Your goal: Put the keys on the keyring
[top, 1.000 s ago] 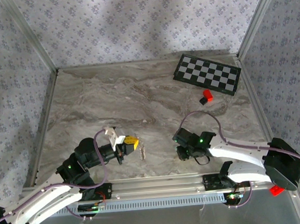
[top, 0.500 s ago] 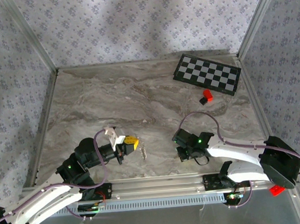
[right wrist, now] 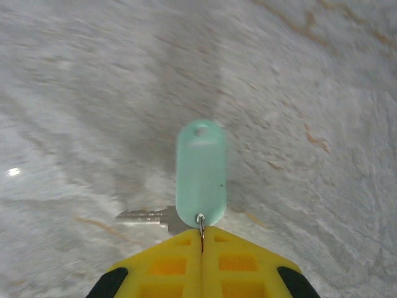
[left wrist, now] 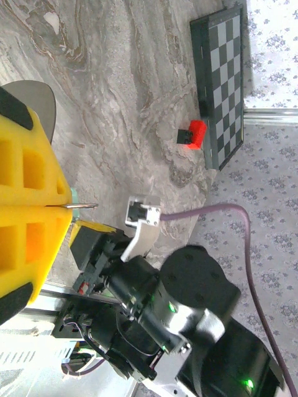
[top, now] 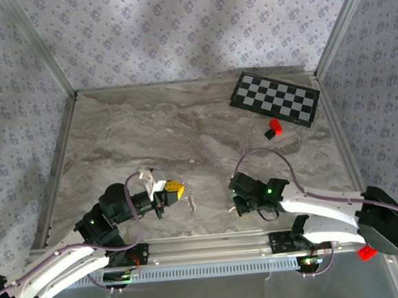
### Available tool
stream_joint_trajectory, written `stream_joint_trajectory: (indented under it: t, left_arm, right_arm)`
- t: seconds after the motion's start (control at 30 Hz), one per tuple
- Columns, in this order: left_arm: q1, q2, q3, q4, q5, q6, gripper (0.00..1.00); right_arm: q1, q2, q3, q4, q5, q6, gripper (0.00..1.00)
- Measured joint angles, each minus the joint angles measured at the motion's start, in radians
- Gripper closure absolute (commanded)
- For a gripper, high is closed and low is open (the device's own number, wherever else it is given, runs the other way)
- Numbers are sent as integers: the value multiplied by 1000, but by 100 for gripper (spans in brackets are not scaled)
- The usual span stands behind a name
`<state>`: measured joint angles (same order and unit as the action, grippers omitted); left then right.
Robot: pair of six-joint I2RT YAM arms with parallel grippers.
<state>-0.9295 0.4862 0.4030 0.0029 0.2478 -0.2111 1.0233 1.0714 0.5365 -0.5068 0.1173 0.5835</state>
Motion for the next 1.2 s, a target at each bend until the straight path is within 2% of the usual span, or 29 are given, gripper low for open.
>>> stream_joint_trajectory:
  t: [0.17, 0.33, 0.73, 1.2]
  left_arm:
    - [0, 0, 0, 0, 0, 0, 100]
    - [0, 0, 0, 0, 4, 0, 100]
    - [0, -48, 0, 28, 48, 0, 100]
    - [0, -79, -18, 55, 72, 0, 100]
  right_arm:
    - [89, -127, 15, 53, -2, -122, 100]
    - [108, -180, 50, 97, -62, -240, 100]
    - [107, -56, 309, 148, -290, -463, 100]
    - [91, -93, 336, 163, -381, -525, 100]
